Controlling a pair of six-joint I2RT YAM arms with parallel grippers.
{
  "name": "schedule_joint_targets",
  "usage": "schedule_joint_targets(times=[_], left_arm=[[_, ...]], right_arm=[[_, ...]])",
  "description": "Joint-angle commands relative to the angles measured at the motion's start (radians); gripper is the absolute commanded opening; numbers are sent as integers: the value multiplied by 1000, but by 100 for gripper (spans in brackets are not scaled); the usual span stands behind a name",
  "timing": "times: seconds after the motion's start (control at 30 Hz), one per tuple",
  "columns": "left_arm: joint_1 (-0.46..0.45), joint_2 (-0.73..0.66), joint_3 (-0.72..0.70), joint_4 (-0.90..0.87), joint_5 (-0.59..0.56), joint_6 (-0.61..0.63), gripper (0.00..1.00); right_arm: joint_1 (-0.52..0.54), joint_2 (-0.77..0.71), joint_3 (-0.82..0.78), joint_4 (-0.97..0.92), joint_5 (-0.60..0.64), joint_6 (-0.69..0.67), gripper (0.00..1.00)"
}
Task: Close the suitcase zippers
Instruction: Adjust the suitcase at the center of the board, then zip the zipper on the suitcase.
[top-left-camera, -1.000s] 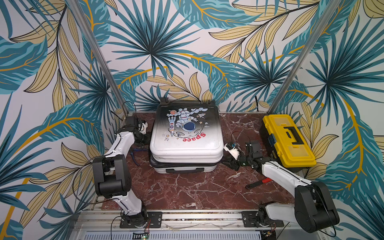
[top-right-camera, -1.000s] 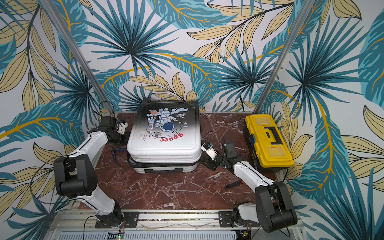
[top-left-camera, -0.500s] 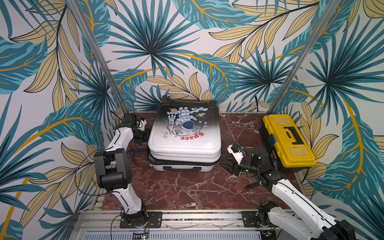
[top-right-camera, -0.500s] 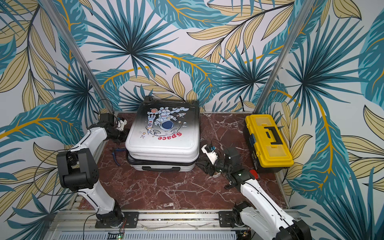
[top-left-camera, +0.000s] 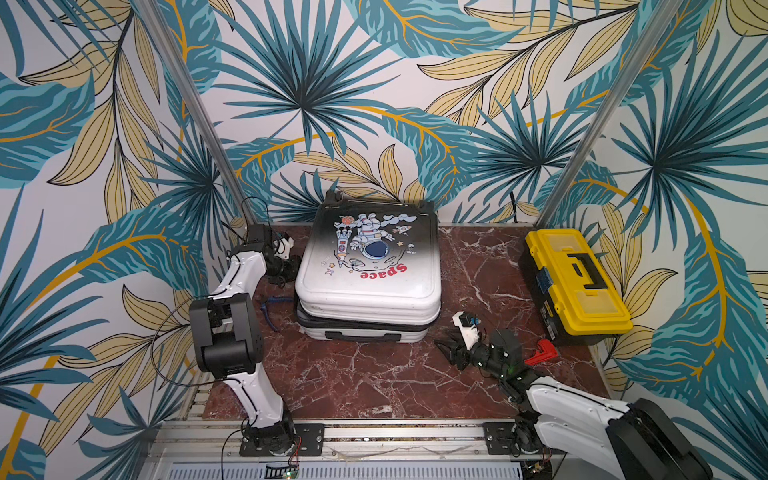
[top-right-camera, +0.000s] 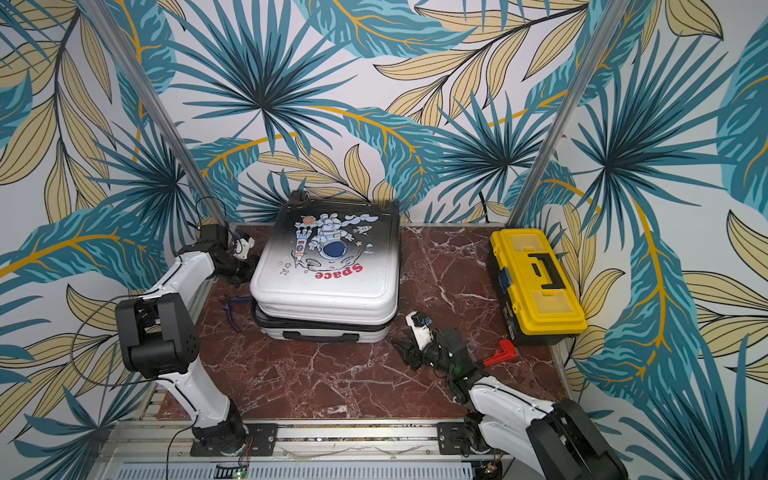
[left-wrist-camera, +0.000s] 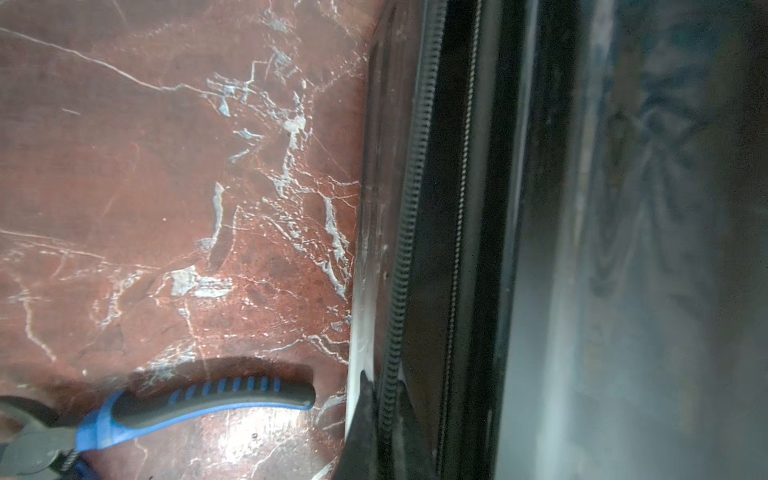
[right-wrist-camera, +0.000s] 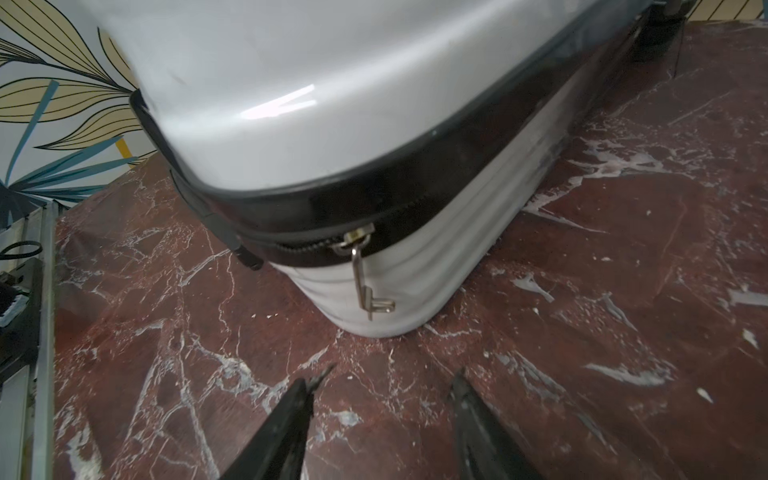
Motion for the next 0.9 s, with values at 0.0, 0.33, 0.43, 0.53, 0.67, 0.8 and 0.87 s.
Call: schedule_joint_targets(times=[0.0,0.33,0.43,0.53,0.67,0.8,0.87], left_arm=[[22,39,-20,36,-53,-10,0],[21,24,-44,36,-29,-15,0],[21,21,-45,36,-26,-14,0],[21,24,-44,36,-19,-13,0],[19,26,-49,36,-10,-13,0],[20,23,-57,37,-6,-9,0],[19,26,-59,37,9,-7,0]], right_arm=[[2,74,22,233,-9,-44,55],[-28,249,72,368,-127,-43,50],[-55,288,83,412,-210,-6,43],[-69,320,101,420,-256,-2,37],[-86,355,108,453,-275,23,30],[-110,364,104,438,-252,17,25],[-117,357,110,407,-247,-2,24]])
